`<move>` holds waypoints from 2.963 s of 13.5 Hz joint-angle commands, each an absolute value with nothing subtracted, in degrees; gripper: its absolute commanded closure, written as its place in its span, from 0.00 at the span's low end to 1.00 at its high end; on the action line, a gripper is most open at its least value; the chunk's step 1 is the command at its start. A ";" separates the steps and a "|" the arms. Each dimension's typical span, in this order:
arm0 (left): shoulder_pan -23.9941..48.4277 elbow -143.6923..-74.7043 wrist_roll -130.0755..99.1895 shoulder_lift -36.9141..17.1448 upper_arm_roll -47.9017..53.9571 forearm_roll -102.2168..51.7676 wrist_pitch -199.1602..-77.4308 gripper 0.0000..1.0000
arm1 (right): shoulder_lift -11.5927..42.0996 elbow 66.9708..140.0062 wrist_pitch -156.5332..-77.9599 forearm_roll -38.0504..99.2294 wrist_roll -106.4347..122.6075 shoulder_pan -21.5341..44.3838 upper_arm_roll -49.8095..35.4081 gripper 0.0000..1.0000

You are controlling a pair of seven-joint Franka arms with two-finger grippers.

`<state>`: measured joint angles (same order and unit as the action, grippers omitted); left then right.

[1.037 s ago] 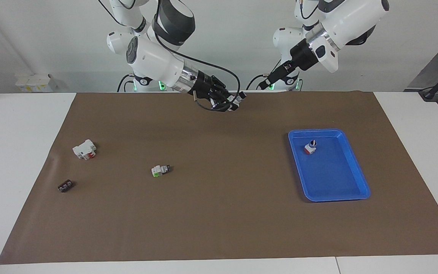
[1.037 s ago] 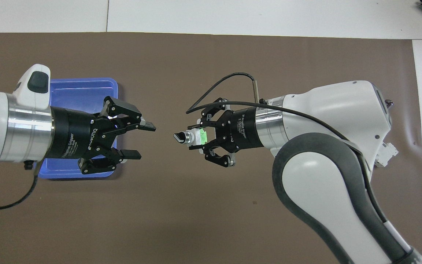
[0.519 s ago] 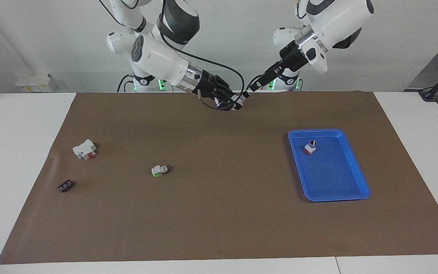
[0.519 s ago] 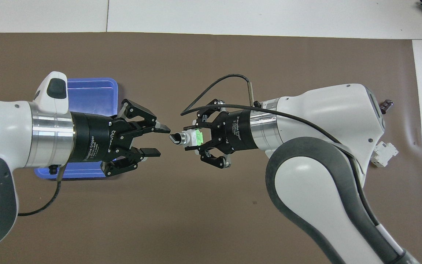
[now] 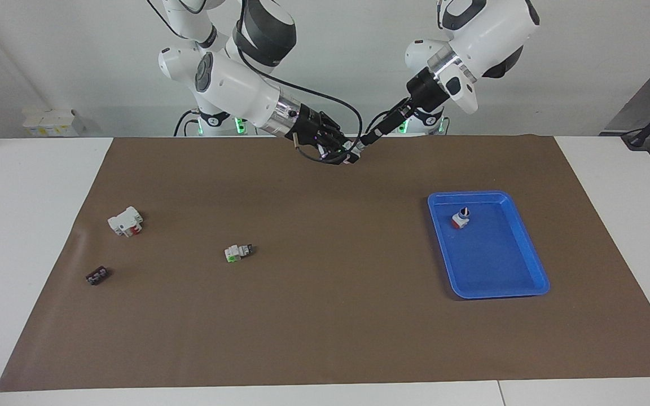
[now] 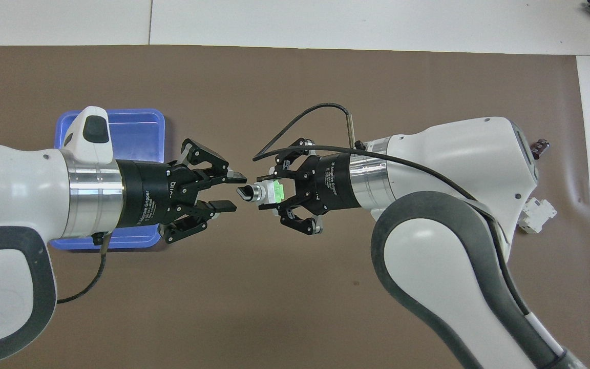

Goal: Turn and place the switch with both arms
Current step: 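Close the left gripper on the switch held by the right gripper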

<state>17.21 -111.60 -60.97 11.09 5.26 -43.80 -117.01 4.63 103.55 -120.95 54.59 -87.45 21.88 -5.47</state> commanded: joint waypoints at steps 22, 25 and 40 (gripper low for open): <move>19.24 -115.22 -61.53 12.83 4.48 -43.95 -118.91 0.80 | 4.57 104.41 -123.75 55.11 -86.66 22.59 -5.80 1.00; 19.34 -115.40 -60.13 12.83 4.48 -43.95 -119.88 0.80 | 4.57 104.41 -123.66 55.11 -86.66 22.50 -5.80 1.00; 18.64 -115.93 -24.50 12.83 4.31 -43.68 -118.30 1.00 | 4.57 104.41 -123.84 55.11 -86.66 22.50 -5.80 1.00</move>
<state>18.29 -113.92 -34.45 11.42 5.07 -43.79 -118.71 4.91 104.30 -122.84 54.52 -87.25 22.88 -5.55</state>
